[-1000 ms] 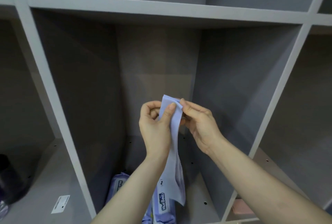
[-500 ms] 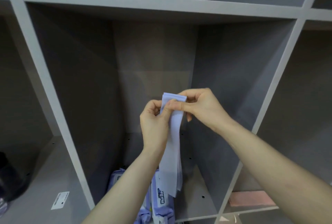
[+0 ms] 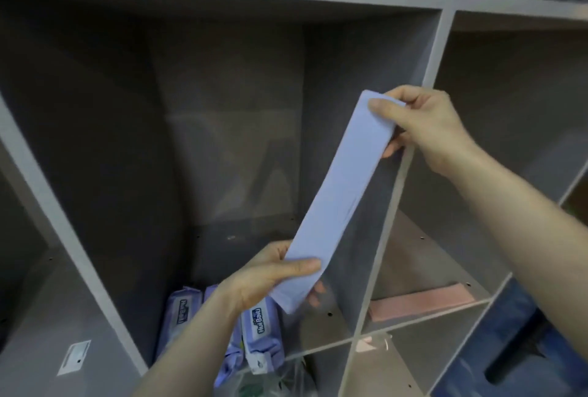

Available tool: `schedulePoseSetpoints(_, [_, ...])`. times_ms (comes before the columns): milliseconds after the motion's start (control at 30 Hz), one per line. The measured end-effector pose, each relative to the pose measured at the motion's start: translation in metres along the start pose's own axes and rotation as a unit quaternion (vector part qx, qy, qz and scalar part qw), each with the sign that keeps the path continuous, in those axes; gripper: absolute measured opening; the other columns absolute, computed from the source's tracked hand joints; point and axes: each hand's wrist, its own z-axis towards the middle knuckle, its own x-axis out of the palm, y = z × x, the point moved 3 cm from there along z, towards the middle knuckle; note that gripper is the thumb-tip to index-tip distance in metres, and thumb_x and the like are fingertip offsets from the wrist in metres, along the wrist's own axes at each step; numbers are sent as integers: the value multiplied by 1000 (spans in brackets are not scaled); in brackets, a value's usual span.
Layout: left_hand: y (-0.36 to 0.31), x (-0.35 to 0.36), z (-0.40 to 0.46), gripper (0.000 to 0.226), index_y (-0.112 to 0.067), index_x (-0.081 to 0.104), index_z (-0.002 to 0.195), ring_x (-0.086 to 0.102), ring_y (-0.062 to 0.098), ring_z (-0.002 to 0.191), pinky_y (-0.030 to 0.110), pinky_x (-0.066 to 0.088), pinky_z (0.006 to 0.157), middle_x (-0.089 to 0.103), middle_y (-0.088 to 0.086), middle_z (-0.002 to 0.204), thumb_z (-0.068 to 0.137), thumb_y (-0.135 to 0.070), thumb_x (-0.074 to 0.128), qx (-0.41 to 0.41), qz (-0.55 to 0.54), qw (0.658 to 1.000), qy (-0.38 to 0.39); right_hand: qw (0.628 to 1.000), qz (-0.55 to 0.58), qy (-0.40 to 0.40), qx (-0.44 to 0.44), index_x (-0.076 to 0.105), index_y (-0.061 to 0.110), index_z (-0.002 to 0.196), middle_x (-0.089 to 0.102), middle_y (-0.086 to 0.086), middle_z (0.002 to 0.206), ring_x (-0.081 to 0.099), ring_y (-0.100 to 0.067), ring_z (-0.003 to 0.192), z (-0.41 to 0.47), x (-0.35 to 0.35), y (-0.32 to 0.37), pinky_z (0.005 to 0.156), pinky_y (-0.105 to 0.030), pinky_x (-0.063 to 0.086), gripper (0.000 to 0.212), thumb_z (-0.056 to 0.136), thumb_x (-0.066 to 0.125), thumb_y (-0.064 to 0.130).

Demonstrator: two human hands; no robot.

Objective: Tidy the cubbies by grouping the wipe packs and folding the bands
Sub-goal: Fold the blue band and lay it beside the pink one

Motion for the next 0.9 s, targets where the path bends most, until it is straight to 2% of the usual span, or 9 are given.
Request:
schedulePoseSetpoints(133, [12,5,6,23,-6,69,98,68,27,61,31,58,53,71,13,78,80,-20,65,-26,24,999,-18,999,-23,-10,41,66,4,89,67,-9,79,67,-12,65,-15,-59,-23,57,-27,60,16,88,62,19])
schedulePoseSetpoints(233, [16,15,12,27,-3,68,97,68,27,60,28,54,46,70,11,75,78,-22,68,-23,32,998,-39,997,-15,-14,75,67,11,81,69,-4,76,69,-13,70,-30,-100,-49,62,-29,61,12,88,61,18])
schedulePoseSetpoints(400, [23,49,33,18,5,65,90,64,19,52,24,46,39,66,11,66,83,-11,67,25,15,983,-179,988,12,-20,153,66,11,82,72,-2,84,70,-13,81,-50,-170,-111,72,-28,60,6,84,64,15])
schedulePoseSetpoints(433, [24,60,38,16,5,64,88,64,18,51,24,46,39,66,10,64,83,-10,66,37,19,980,-194,985,27,-16,172,66,11,83,73,-1,83,71,-13,80,-55,-182,-123,73,-30,61,10,79,69,19])
schedulePoseSetpoints(533, [32,96,62,12,4,63,91,65,19,52,26,49,41,68,10,66,87,-7,62,65,48,969,-234,976,53,-29,210,67,15,87,75,1,81,72,-12,77,-62,-224,-163,66,-30,61,49,47,86,36])
schedulePoseSetpoints(567, [35,108,72,10,1,63,93,66,19,54,27,50,42,68,11,71,88,-7,61,69,53,965,-249,974,52,-35,219,68,17,86,75,2,78,72,-11,74,-64,-237,-175,62,-27,60,44,49,86,33])
schedulePoseSetpoints(633, [44,132,96,5,-7,65,91,66,21,63,28,52,45,67,11,79,88,-6,60,75,55,954,-284,969,45,-46,239,66,18,80,73,4,70,69,-8,66,-66,-264,-202,56,-21,57,11,73,73,15])
schedulePoseSetpoints(733, [59,158,135,10,-17,63,85,62,21,69,27,52,50,65,6,81,88,-8,59,64,61,927,-365,959,0,-56,279,63,14,82,67,-4,76,67,-9,60,-69,-302,-252,52,-17,55,13,86,60,3])
schedulePoseSetpoints(900, [95,153,199,18,-14,56,106,65,30,65,28,53,44,63,9,88,88,-8,58,14,78,883,-462,941,-24,-52,334,61,13,82,58,-9,84,57,-15,73,-64,-313,-327,49,-14,54,12,85,61,1])
